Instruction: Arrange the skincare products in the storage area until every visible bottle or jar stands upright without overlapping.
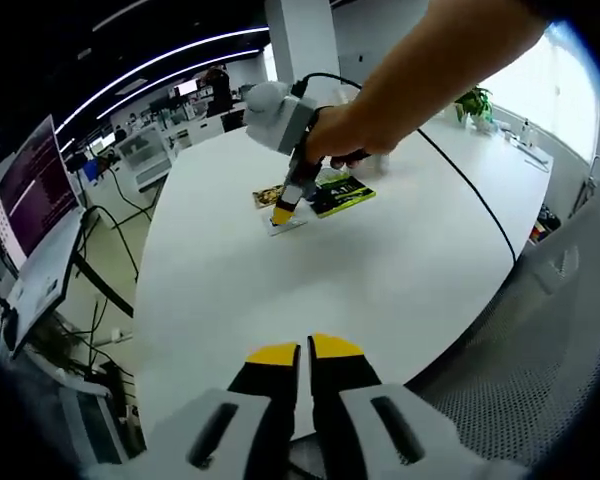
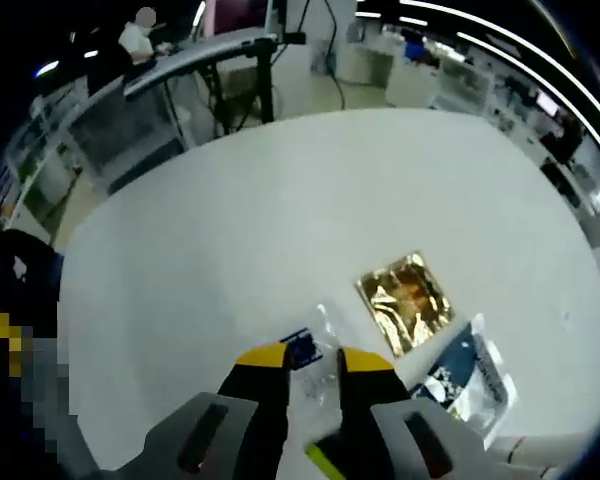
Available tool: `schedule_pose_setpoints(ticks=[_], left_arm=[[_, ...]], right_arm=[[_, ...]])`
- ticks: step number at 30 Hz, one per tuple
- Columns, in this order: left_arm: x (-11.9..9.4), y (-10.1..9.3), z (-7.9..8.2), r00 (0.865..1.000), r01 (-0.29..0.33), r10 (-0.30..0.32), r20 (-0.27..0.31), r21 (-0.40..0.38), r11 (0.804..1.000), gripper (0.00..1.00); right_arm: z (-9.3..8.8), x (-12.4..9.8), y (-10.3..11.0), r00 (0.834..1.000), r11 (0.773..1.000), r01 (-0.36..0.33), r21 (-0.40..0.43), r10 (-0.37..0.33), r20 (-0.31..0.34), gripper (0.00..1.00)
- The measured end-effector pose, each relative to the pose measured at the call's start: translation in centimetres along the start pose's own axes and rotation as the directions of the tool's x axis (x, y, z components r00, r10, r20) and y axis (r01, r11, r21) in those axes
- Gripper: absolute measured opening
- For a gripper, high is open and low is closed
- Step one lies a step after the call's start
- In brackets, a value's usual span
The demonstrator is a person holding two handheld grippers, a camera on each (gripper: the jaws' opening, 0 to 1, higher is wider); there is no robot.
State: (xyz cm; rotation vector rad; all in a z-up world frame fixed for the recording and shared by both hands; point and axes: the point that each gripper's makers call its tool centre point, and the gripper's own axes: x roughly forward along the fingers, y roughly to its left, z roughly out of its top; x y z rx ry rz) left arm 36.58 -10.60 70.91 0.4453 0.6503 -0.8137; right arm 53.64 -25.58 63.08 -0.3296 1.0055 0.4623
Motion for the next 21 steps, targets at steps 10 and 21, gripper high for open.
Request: schedule_pose_setpoints(ticks=[10, 21], left_arm=[[0.0, -0.1, 0.0, 1.000, 0.003, -0.003, 0.002, 0.003, 1.000, 0.00], [-0.1, -0.3, 0.3, 1.000, 0.013, -0.013, 0.020, 0.009, 1.000, 0.00]], right_arm=[[0.8, -2.2, 0.3, 0.997, 1.000, 0.004, 0.019, -0.005, 0.080, 0.17], [-3.5, -11.5, 2.0, 0.970, 0.990, 0.010, 0.144, -0.044, 0.238, 0.18]])
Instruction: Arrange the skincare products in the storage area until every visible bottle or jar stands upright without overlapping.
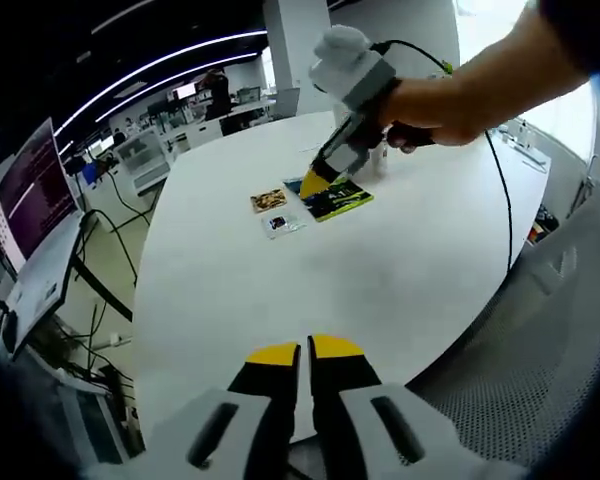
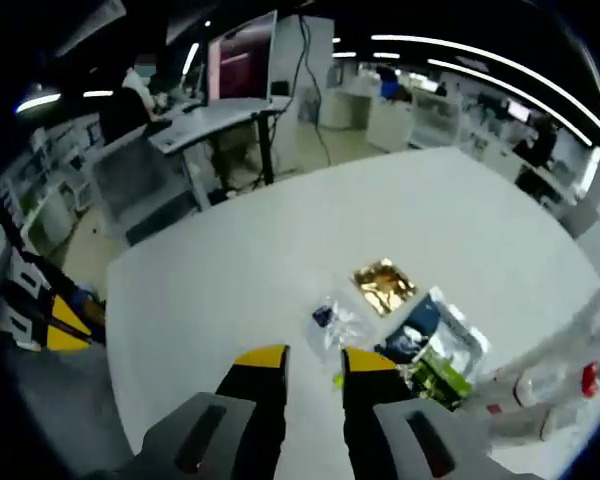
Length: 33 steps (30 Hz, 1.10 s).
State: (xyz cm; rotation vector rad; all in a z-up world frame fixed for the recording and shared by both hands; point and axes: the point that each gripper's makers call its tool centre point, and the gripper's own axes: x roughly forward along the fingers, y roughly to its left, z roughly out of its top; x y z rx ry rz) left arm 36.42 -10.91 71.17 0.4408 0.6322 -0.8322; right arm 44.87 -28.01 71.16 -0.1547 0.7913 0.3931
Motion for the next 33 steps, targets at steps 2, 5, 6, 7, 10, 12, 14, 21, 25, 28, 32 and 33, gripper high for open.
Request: schedule_pose_setpoints(ticks=[2, 5, 6, 7, 10, 12, 14, 21, 25, 28, 32, 33], left_arm=[[0.0, -0.1, 0.0, 1.000, 0.005, -0.005, 0.000, 0.006, 1.000, 0.00], [0.1, -0.4, 0.0, 1.000, 0.015, -0.015, 0.000, 0.014, 1.000, 0.00], [0.1, -0.4, 0.1, 1.000, 0.017, -0.017, 0.002, 0.016, 1.000, 0.00], [0.0, -0.4, 0.2, 1.000, 0.019, -0.019, 0.006, 0.020, 1.000, 0.00], [0.0, -0.7, 0.2, 1.000, 0.029, -0.029, 0.007, 0.025, 0.999, 0.00], [0.0, -0.8, 0.3, 0.999, 0.031, -0.031, 0.011, 0.034, 0.999, 0.00], [0.0, -0.9, 0.3, 0.999, 0.035, -0.036, 0.012, 0.032, 0.999, 0.00], [-0.6, -0.4, 1.6, 0.996, 0.025, -0.025, 0.088, -0.002, 1.000, 0.02], [-1.0, -0.7, 2.8, 0.988, 0.035, -0.032, 0.153, -0.020, 0.999, 0.07], [-1.3, -0.9, 3.7, 0.979, 0.044, -0.038, 0.198, -0.029, 0.999, 0.12], [-2.0, -1.0, 6.0, 0.942, 0.079, -0.043, 0.333, -0.094, 0.992, 0.26], [-2.1, -0.9, 6.5, 0.934, 0.079, -0.037, 0.356, -0.103, 0.992, 0.32]], right_arm=[[-1.6, -2.3, -0.2, 1.000, 0.999, 0.007, 0.040, -0.007, 0.006, 0.18], [-3.8, -5.2, -0.6, 1.000, 0.998, 0.027, 0.054, -0.028, 0.008, 0.18], [-4.3, -6.2, -0.6, 0.999, 0.997, 0.034, 0.073, -0.035, 0.017, 0.18], [-4.8, -7.1, -0.5, 0.999, 0.996, 0.035, 0.081, -0.037, 0.020, 0.18], [-7.0, -10.3, 0.1, 0.998, 0.994, 0.052, 0.093, -0.056, 0.035, 0.18], [-8.3, -12.2, 0.7, 0.996, 0.992, 0.075, 0.097, -0.079, 0.037, 0.19], [-9.5, -13.6, 1.1, 0.995, 0.991, 0.077, 0.111, -0.083, 0.046, 0.19], [-9.4, -16.8, 2.3, 0.965, 0.970, 0.104, 0.219, -0.152, 0.215, 0.29], [-7.9, -18.3, 3.4, 0.924, 0.972, 0.119, 0.204, -0.184, 0.336, 0.44], [-7.1, -19.4, 3.9, 0.893, 0.976, 0.128, 0.177, -0.191, 0.408, 0.47], [-6.1, -20.9, 3.8, 0.844, 0.971, 0.142, 0.191, -0.219, 0.490, 0.55], [-5.9, -21.2, 3.5, 0.824, 0.969, 0.164, 0.182, -0.237, 0.516, 0.56]])
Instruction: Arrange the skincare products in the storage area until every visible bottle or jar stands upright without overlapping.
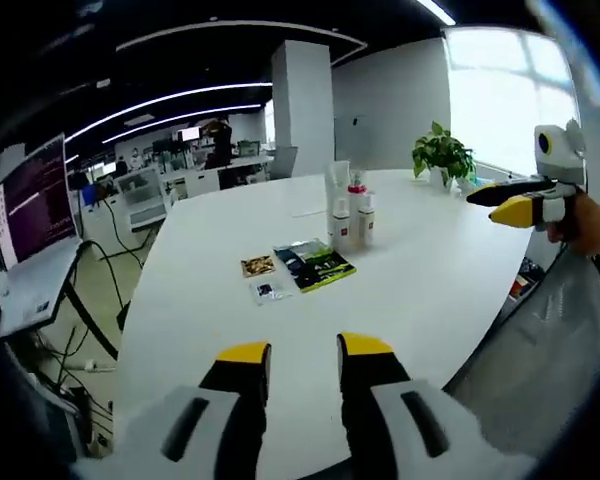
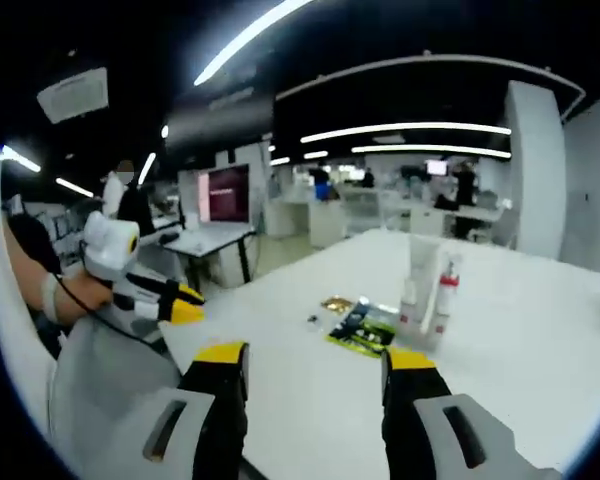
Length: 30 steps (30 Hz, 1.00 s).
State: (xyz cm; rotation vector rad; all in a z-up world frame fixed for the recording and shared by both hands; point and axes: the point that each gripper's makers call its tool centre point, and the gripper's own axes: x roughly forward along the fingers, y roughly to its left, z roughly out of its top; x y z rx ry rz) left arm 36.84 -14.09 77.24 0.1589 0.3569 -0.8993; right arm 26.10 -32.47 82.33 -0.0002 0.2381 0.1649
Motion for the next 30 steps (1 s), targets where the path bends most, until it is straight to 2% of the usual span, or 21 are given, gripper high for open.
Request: schedule_pose_setpoints(ticks=[2, 5, 7, 8, 10, 14, 18, 21, 23, 25, 26, 28, 30], left_arm=[[0.0, 0.0, 1.0, 0.998, -0.002, 0.004, 0.056, -0.036, 0.999, 0.45], [-0.1, -0.1, 2.6, 0.989, 0.019, -0.004, 0.145, -0.102, 0.995, 0.63], [-0.3, 0.0, 3.3, 0.984, 0.019, 0.002, 0.180, -0.117, 0.993, 0.73], [-0.4, 0.1, 3.3, 0.984, 0.018, 0.003, 0.178, -0.119, 0.993, 0.76], [-0.4, 0.2, 3.3, 0.983, 0.007, 0.012, 0.181, -0.105, 0.994, 0.80], [-0.3, 0.1, 3.3, 0.984, 0.008, 0.008, 0.179, -0.092, 0.996, 0.85], [-0.4, 0.5, 3.2, 0.984, -0.003, 0.020, 0.177, -0.099, 0.995, 0.87], [-0.3, 0.6, 3.2, 0.984, -0.010, 0.026, 0.174, -0.096, 0.995, 0.87], [-0.3, 0.6, 3.1, 0.985, -0.011, 0.027, 0.170, -0.097, 0.995, 0.86], [-0.2, 0.7, 2.9, 0.987, -0.014, 0.029, 0.159, -0.099, 0.995, 0.85], [-0.2, 0.7, 2.7, 0.988, -0.015, 0.030, 0.152, -0.097, 0.995, 0.85], [-0.2, 0.7, 2.7, 0.988, -0.019, 0.034, 0.153, -0.093, 0.995, 0.84], [-0.2, 0.8, 2.6, 0.988, -0.020, 0.034, 0.148, -0.098, 0.995, 0.84]], right_arm=[[0.0, 0.1, -0.4, 1.000, 1.000, 0.006, 0.000, -0.006, 0.004, 0.61], [1.7, 0.4, -0.4, 0.996, 0.999, 0.008, 0.044, -0.012, 0.090, 0.75], [2.2, 0.5, -0.5, 0.993, 0.999, 0.016, 0.033, -0.020, 0.116, 0.84], [2.4, 0.5, -0.5, 0.992, 0.999, 0.015, 0.031, -0.018, 0.126, 0.89], [2.4, 0.5, -0.4, 0.991, 1.000, 0.011, 0.026, -0.015, 0.132, 0.93], [2.0, 0.5, -0.2, 0.995, 0.999, 0.000, 0.039, -0.004, 0.102, 0.94], [2.4, 0.2, -0.2, 0.995, 0.998, 0.015, 0.059, -0.020, 0.095, 0.95], [1.4, 0.2, 0.0, 0.998, 1.000, 0.020, 0.012, -0.021, 0.053, 0.94], [0.3, 0.3, -0.1, 0.999, 1.000, 0.020, 0.016, -0.020, 0.038, 0.92], [-0.6, 0.5, 0.2, 1.000, 1.000, 0.009, 0.001, -0.009, -0.003, 0.89], [-0.6, 0.7, 0.5, 1.000, 1.000, 0.000, -0.027, 0.000, -0.010, 0.87], [0.1, 0.7, 1.2, 0.999, 0.999, -0.024, -0.035, 0.025, 0.020, 0.86], [-0.5, 0.8, 1.6, 0.999, 0.998, -0.040, -0.044, 0.040, -0.005, 0.86]])
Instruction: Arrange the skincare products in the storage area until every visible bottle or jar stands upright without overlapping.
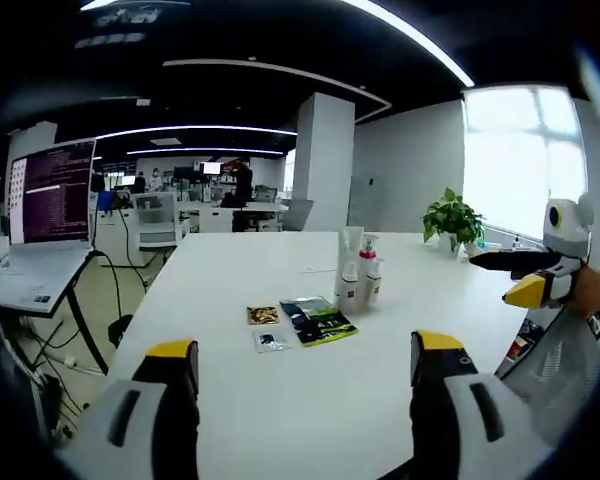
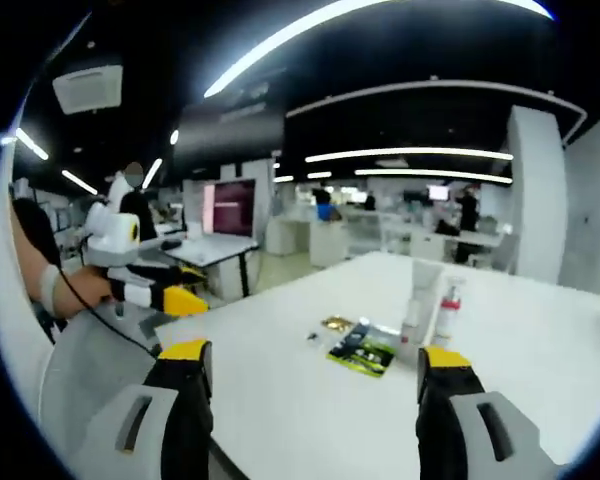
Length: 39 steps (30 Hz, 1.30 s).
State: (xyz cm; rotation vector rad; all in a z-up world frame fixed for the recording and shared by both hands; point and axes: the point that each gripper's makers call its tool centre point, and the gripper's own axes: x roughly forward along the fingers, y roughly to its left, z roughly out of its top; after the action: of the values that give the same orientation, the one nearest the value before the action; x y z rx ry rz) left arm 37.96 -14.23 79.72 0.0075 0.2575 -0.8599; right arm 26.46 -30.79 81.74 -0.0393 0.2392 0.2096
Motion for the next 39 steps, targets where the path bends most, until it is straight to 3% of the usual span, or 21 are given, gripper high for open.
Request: schedule_pose_setpoints(ticks=[14, 39], left_arm=[[0.2, 0.2, -1.1, 0.998, -0.009, 0.010, -0.055, 0.032, 0.999, 0.80], [0.1, 0.4, -1.8, 0.995, -0.019, 0.024, -0.095, 0.056, 0.998, 0.73]], right_arm=[[-0.6, 0.4, 0.6, 0.999, 1.000, -0.026, -0.009, 0.026, -0.033, 0.82], [-1.5, 0.4, 0.7, 0.997, 0.999, -0.035, 0.011, 0.036, -0.075, 0.77]])
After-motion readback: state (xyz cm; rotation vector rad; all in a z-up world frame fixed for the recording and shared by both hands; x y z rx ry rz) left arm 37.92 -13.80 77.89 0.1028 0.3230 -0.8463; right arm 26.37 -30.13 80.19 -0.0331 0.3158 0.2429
